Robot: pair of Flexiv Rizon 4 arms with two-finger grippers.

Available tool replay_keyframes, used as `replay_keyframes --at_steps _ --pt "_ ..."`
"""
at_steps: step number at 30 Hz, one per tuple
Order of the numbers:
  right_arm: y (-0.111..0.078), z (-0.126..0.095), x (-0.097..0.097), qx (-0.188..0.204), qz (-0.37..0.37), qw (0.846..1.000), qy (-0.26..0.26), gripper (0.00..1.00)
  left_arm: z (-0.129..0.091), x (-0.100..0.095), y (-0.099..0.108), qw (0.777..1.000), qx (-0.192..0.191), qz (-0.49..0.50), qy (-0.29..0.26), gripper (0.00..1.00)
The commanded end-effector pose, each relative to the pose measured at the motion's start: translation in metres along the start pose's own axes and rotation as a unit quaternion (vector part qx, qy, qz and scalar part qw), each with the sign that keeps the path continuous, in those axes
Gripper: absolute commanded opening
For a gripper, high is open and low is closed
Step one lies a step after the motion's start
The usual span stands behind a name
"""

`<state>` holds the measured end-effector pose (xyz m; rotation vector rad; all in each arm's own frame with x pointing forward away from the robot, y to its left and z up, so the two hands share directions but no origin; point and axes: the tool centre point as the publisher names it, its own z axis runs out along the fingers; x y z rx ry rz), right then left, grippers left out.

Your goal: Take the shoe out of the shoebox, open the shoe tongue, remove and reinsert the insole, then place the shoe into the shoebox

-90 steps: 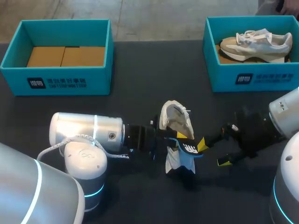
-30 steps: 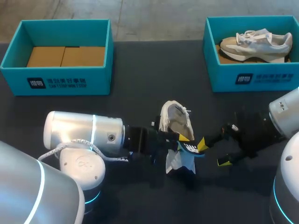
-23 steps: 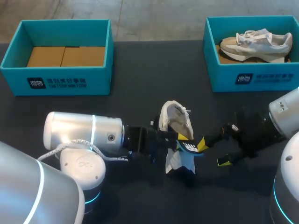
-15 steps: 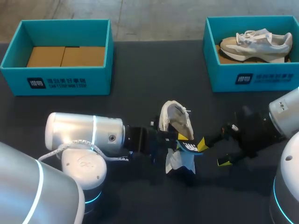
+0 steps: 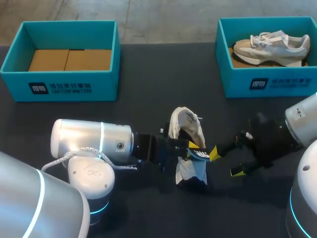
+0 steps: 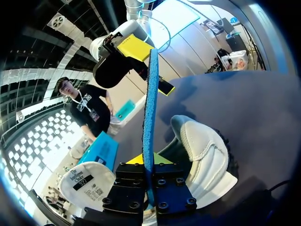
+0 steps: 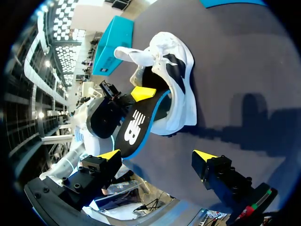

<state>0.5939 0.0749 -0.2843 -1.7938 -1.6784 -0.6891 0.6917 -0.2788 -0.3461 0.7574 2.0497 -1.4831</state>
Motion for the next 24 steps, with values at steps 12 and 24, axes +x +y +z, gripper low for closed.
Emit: replay_keyframes --at_steps 12,24 --pt "-0.001 0.001 0.001 -0.001 0.001 1.0 -0.002 1.0 0.003 -0.002 0.004 1.0 -0.002 0.009 0.008 0.0" --pt "-0.001 0.001 0.001 -0.001 0.001 1.0 -0.002 1.0 0.001 0.0 -0.016 1.0 0.019 0.022 0.005 0.25"
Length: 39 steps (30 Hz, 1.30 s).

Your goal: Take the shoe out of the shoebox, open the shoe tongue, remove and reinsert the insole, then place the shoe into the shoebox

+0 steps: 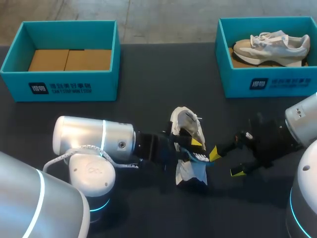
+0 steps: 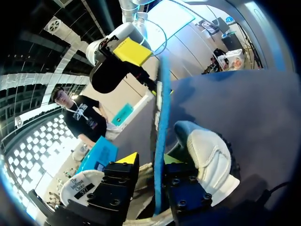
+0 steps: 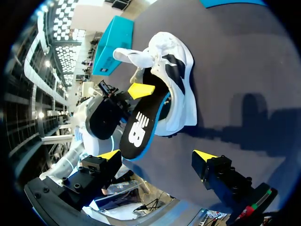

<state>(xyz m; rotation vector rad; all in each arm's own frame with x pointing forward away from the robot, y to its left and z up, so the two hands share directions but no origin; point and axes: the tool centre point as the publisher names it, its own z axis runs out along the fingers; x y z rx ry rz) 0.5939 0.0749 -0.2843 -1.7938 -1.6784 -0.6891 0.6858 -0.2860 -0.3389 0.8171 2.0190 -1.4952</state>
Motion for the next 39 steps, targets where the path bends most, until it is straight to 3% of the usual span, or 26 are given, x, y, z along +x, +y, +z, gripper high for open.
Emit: replay_keyframes --at_steps 1,4,21,22,23,39 --pt "-0.001 0.001 0.001 -0.001 0.001 1.0 -0.002 1.0 -0.003 0.002 -0.007 1.0 0.006 0.009 -0.004 0.24" --pt "-0.001 0.001 0.001 -0.001 0.001 1.0 -0.002 1.0 -0.003 0.001 -0.011 1.0 0.009 0.016 -0.006 0.2" --pt "-0.001 0.001 0.001 -0.001 0.001 1.0 -0.002 1.0 -0.007 0.002 -0.028 0.999 0.025 0.035 -0.009 0.17" --pt "-0.001 0.001 0.001 -0.001 0.001 1.0 -0.002 1.0 -0.007 0.002 -0.028 0.999 0.025 0.036 -0.009 0.12" --pt "-0.001 0.001 0.001 -0.001 0.001 1.0 -0.002 1.0 -0.007 0.003 -0.028 0.999 0.025 0.036 -0.009 0.0" --pt "-0.001 0.001 0.001 -0.001 0.001 1.0 -0.002 1.0 -0.006 0.001 -0.007 0.998 0.023 0.05 -0.007 0.0"
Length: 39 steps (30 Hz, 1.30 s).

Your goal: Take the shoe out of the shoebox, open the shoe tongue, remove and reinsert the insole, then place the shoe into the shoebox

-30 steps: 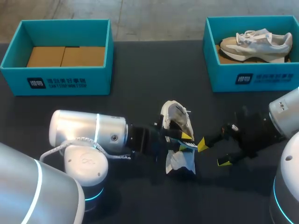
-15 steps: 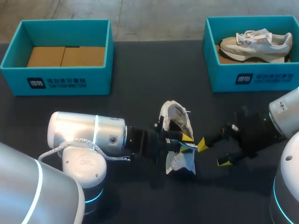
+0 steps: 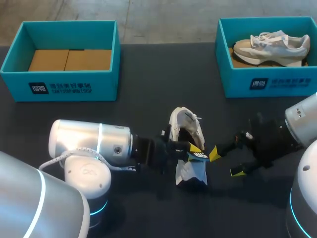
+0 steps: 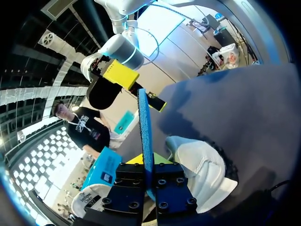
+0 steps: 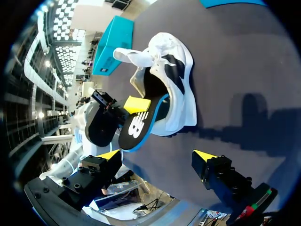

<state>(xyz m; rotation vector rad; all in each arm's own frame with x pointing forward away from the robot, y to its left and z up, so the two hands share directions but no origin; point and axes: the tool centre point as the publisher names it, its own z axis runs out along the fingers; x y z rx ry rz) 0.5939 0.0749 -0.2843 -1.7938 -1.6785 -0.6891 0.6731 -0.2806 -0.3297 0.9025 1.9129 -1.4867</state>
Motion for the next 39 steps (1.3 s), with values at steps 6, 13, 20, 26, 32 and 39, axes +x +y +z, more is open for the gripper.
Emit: replay_keyframes --at_steps 6,13,20,26,32,39 --pt "-0.001 0.001 0.001 -0.001 0.001 1.0 -0.002 1.0 0.004 -0.001 0.015 1.0 0.003 -0.001 0.005 0.0" --pt "-0.001 0.001 0.001 -0.001 0.001 1.0 -0.002 1.0 0.002 0.0 0.01 1.0 0.015 -0.01 0.008 0.0" --pt "-0.001 0.001 0.001 -0.001 0.001 1.0 -0.002 1.0 0.001 0.001 -0.001 0.999 0.028 -0.007 0.015 0.0" --pt "-0.001 0.001 0.001 -0.001 0.001 1.0 -0.002 1.0 -0.001 0.001 -0.003 0.999 0.026 -0.006 0.022 0.07" --pt "-0.001 0.001 0.001 -0.001 0.001 1.0 -0.002 1.0 -0.003 0.001 -0.003 1.0 0.022 -0.006 0.02 0.28" --pt "-0.001 0.001 0.001 -0.001 0.001 1.0 -0.002 1.0 -0.006 0.001 0.0 1.0 0.009 -0.004 0.026 0.21"
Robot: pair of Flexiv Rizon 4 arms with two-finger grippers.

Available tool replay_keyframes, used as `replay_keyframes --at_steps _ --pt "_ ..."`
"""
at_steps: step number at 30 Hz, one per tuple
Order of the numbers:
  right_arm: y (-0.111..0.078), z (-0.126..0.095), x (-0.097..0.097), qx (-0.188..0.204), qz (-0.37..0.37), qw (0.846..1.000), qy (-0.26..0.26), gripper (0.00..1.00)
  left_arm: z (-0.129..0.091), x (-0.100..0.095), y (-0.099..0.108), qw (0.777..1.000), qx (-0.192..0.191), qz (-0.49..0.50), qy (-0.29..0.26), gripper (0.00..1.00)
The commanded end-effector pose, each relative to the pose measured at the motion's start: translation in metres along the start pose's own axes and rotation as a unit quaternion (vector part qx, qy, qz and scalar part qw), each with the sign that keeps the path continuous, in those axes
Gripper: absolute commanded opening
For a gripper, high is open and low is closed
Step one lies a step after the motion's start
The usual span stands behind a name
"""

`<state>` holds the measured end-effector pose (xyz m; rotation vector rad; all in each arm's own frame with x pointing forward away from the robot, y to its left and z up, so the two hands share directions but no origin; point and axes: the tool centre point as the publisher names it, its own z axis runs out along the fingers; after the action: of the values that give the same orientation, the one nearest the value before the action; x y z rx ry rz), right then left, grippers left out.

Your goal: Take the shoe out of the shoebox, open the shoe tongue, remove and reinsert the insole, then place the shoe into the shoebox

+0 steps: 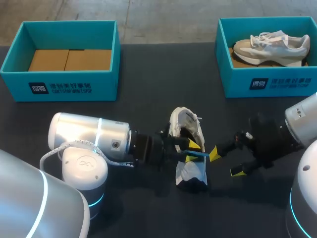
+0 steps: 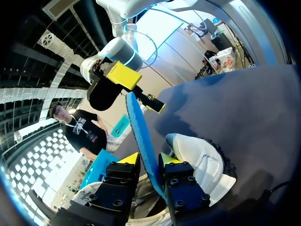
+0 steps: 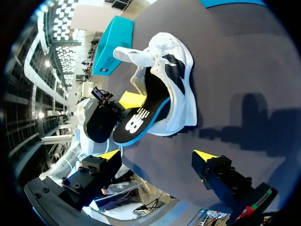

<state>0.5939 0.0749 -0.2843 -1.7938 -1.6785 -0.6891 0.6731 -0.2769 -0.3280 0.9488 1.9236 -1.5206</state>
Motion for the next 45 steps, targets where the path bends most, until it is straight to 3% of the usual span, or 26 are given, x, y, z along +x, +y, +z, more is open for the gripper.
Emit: replay_keyframes --at_steps 1,2,4,7,45 --pt "-0.001 0.001 0.001 -0.001 0.001 1.0 -0.002 1.0 -0.002 0.002 0.001 1.0 -0.011 -0.002 0.008 0.2" --pt "-0.001 0.001 0.001 -0.001 0.001 1.0 -0.002 1.0 -0.002 0.003 0.003 1.0 -0.016 -0.003 0.012 0.14" --pt "-0.001 0.001 0.001 -0.001 0.001 1.0 -0.002 1.0 -0.001 0.004 0.005 1.0 -0.018 -0.005 0.015 0.13" --pt "-0.001 0.001 0.001 -0.001 0.001 1.0 -0.002 1.0 0.0 0.006 0.008 1.0 -0.023 -0.004 0.021 0.0" --pt "-0.001 0.001 0.001 -0.001 0.001 1.0 -0.002 1.0 0.006 0.002 0.046 0.996 -0.076 0.042 0.034 0.0"
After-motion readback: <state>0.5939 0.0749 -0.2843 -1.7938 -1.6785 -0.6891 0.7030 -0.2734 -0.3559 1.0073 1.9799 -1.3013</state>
